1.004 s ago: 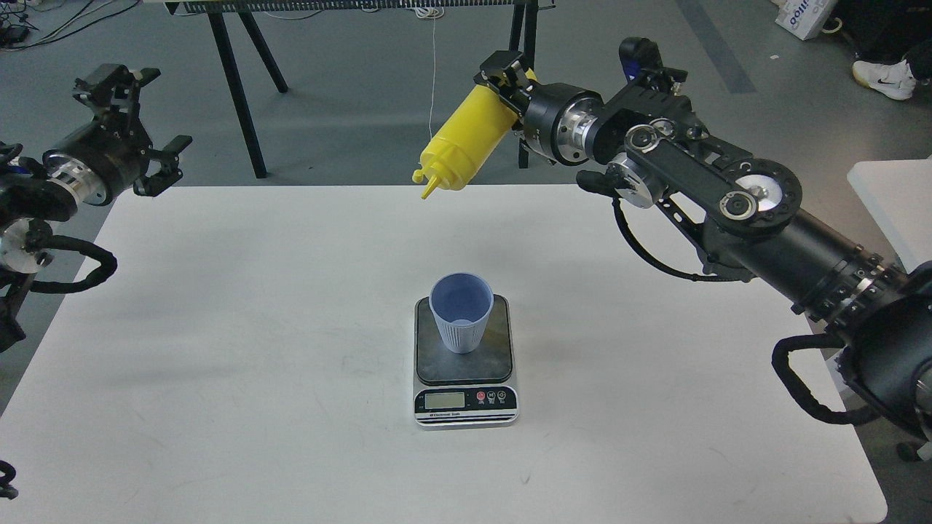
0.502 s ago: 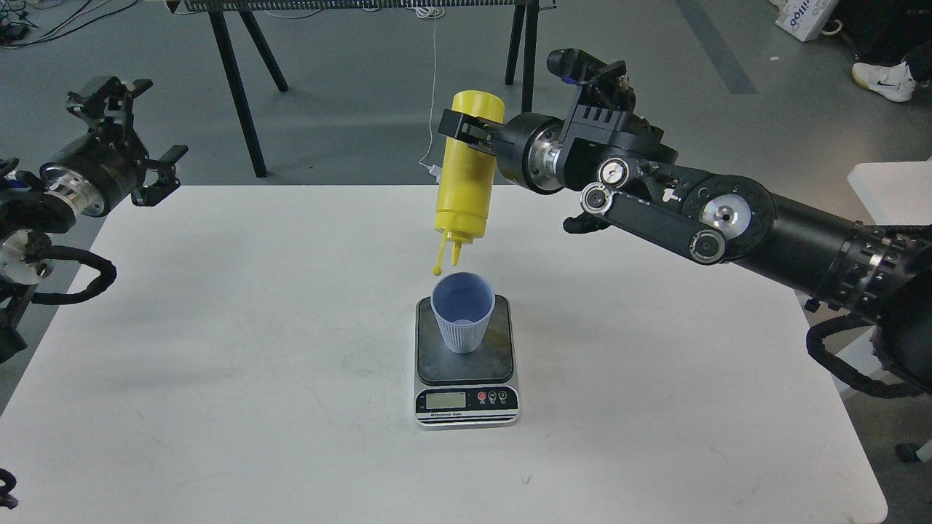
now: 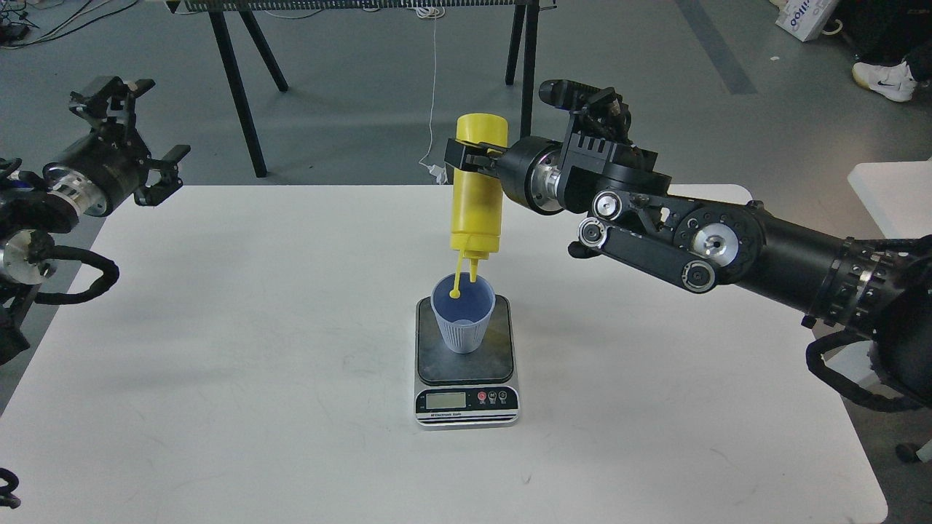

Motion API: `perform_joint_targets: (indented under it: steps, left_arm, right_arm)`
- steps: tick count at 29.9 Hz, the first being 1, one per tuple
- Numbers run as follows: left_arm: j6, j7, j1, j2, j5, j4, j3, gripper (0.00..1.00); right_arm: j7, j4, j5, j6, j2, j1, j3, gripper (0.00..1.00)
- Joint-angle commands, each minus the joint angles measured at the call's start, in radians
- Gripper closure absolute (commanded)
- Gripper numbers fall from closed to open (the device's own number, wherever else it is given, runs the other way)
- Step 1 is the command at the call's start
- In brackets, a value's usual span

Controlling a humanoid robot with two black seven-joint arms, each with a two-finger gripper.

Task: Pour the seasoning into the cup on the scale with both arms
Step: 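Hold the inverted bottle over the cup to pour seasoning, then turn the bottle upright and lower it back onto the table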

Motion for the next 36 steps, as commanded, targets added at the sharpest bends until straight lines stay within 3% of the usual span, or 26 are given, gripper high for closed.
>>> perform_joint_targets:
  steps: [1,9,13,16,23,29,33,36]
  left_arm:
    - [0.0,-0.001,-0.001,0.0,0.0,0.0,0.0,0.0]
    - [0.0,0.0,0.0,0.008,0.002,0.0,0.005,0.0]
    - [0.0,0.002,0.003,0.015,0.008,-0.003,0.012,0.0]
    - [0.0,0.007,0.003,0.046,0.017,-0.003,0.024,0.0]
    - [0.0,0.01,0.002,0.084,0.02,-0.003,0.049,0.0]
    - [0.0,0.011,-0.005,0.09,0.02,-0.003,0.07,0.0]
    - [0.0,0.014,-0.001,0.107,0.022,-0.003,0.077,0.0]
    - [0.0,0.013,-0.008,0.107,0.022,-0.003,0.101,0.0]
  right_arm:
    - [0.0,0.0,-0.001,-0.003,0.009,-0.005,0.001,0.98]
    - [-0.025,-0.019,0.031,-0.048,0.035,-0.011,0.095,0.98]
    - [-0.121,-0.053,0.227,-0.052,0.042,-0.02,0.344,0.98]
    - [-0.137,-0.049,0.323,-0.066,0.038,-0.028,0.491,0.98]
    - [-0.161,-0.041,0.605,-0.08,0.036,-0.142,1.051,0.98]
    - [-0.161,-0.032,0.967,-0.081,0.032,-0.345,1.379,0.98]
    - [-0.161,-0.036,1.266,-0.051,0.023,-0.555,1.449,0.98]
    - [-0.161,-0.03,1.415,0.035,0.022,-0.75,1.447,0.98]
